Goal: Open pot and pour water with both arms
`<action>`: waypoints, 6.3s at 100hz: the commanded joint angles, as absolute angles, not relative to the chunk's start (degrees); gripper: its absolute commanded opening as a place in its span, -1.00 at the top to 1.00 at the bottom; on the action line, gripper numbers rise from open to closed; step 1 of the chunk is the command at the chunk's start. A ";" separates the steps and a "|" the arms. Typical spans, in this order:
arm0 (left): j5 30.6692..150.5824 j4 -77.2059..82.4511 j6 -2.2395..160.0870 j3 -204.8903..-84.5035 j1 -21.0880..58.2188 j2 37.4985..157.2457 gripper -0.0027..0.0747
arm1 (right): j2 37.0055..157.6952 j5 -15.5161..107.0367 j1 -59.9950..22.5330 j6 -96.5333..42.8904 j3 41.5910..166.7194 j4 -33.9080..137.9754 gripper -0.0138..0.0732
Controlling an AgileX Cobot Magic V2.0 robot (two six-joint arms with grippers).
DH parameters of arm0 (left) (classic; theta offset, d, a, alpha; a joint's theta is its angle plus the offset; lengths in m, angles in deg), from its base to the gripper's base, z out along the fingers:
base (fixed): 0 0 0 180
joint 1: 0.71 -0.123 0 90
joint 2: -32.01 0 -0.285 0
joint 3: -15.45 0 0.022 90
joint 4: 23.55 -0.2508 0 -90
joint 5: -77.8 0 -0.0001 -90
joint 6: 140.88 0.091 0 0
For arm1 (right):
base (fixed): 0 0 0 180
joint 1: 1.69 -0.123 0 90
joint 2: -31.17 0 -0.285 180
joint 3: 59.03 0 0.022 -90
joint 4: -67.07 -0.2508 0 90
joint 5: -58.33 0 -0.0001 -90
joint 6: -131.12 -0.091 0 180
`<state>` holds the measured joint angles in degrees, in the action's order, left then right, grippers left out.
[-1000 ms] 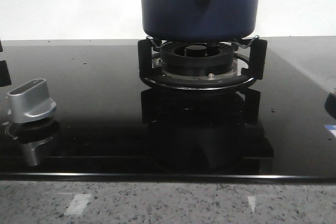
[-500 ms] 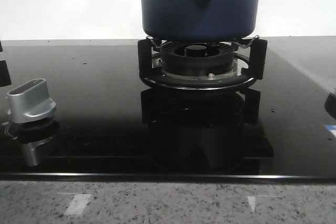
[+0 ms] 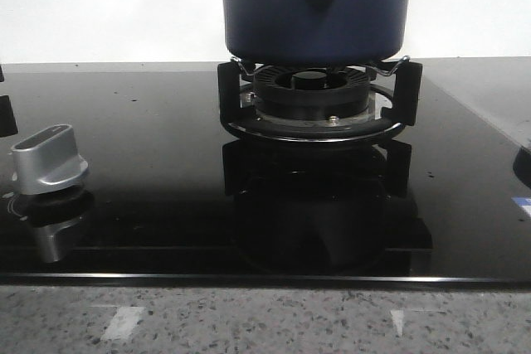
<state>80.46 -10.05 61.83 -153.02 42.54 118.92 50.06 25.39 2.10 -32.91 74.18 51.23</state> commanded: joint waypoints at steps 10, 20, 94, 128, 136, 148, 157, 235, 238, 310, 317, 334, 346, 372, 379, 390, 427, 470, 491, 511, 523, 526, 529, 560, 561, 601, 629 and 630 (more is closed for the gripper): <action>75.10 -10.30 61.60 -155.12 42.90 117.32 -0.31 | 51.39 29.90 2.09 -32.58 75.44 50.65 -0.36; 74.86 -10.30 61.60 -155.12 42.90 117.32 -0.31 | 51.39 29.90 2.09 -32.58 75.44 50.65 -0.36; 80.03 23.27 103.56 -155.12 44.36 117.32 -0.19 | 51.39 29.90 2.09 -32.58 75.44 50.65 -0.36; 79.59 57.67 133.40 -155.23 43.29 117.61 -0.16 | 51.39 29.90 2.09 -32.58 75.44 50.65 -0.36; 79.59 62.09 136.06 -155.23 42.42 118.12 -0.16 | 51.39 29.90 2.09 -32.58 75.44 50.65 -0.36; 82.71 62.71 136.32 -155.23 41.39 119.13 -0.22 | 51.39 29.90 2.09 -32.58 75.44 50.65 -0.36; 82.57 62.99 136.32 -155.23 40.95 119.22 -0.32 | 51.39 29.90 2.09 -32.58 75.44 50.65 -0.36; 92.86 72.46 136.67 -156.66 33.95 123.06 -0.34 | 51.39 29.90 2.09 -32.58 75.44 50.65 -0.36; 93.00 72.44 136.80 -156.94 33.43 123.20 -0.34 | 51.39 29.90 2.09 -32.58 75.44 50.65 -0.36; 96.31 80.04 148.59 -159.13 31.87 124.10 -0.35 | 51.39 32.22 2.09 -32.58 75.44 51.15 -0.36; 96.76 80.68 148.59 -159.13 31.71 125.09 -0.35 | 51.39 32.22 2.09 -32.58 75.44 49.63 -0.36; 98.92 82.52 148.59 -159.13 31.57 127.38 -0.35 | 51.39 32.72 2.09 -32.58 75.44 48.90 -0.36; 99.23 83.38 148.69 -159.13 31.44 128.51 -0.35 | 51.39 32.87 2.09 -32.58 75.44 48.78 -0.36; 101.64 83.74 151.40 -160.23 31.44 130.02 -0.35 | 51.39 31.89 2.09 -32.58 75.44 48.78 -0.36; 100.90 83.74 151.40 -161.03 31.44 130.72 -0.35 | 51.39 31.89 2.09 -32.58 75.44 48.78 -0.36; 100.85 83.74 151.40 -162.67 31.44 131.93 -0.35 | 51.39 30.48 2.09 -32.58 75.44 48.78 -0.36; 99.40 83.74 151.40 -165.05 31.44 134.60 -0.47 | 51.39 29.11 2.09 -32.58 75.44 48.78 -0.36; 104.35 83.74 151.40 -168.26 31.44 137.68 -0.45 | 51.39 29.34 2.09 -32.58 75.44 47.71 -0.36; 106.03 83.74 151.40 -169.54 31.44 139.24 -0.45 | 51.39 29.34 2.09 -32.58 75.44 47.35 -0.36; 106.01 83.74 151.40 -169.54 31.44 139.32 -0.45 | 51.39 29.34 2.09 -32.58 75.44 47.35 -0.36; 106.38 83.74 151.40 -169.54 31.44 139.32 -0.44 | 51.39 29.34 2.09 -32.58 75.44 47.35 -0.36; 106.50 83.74 151.40 -169.54 31.44 139.32 -0.43 | 51.39 29.34 2.09 -32.58 75.44 47.35 -0.36; 106.64 83.74 151.40 -169.54 31.44 139.32 -0.40 | 51.39 29.34 2.09 -32.58 75.44 47.35 -0.36; 107.02 83.74 151.40 -169.54 31.44 139.32 0.11 | 51.39 29.14 2.09 -32.58 75.44 47.35 -0.36; 107.02 83.74 151.40 -169.54 31.44 139.32 0.12 | 51.39 29.14 2.09 -32.58 75.44 47.35 -0.36; 107.27 83.74 151.40 -170.20 31.44 139.32 0.40 | 51.39 29.14 2.09 -32.58 75.44 47.35 -0.36; 110.08 83.74 151.40 -172.40 31.44 139.21 0.39 | 51.39 29.14 2.09 -32.58 75.44 47.26 -0.36; 110.08 83.74 151.40 -172.40 31.44 139.21 0.39 | 51.39 29.14 2.09 -32.58 75.44 47.26 -0.36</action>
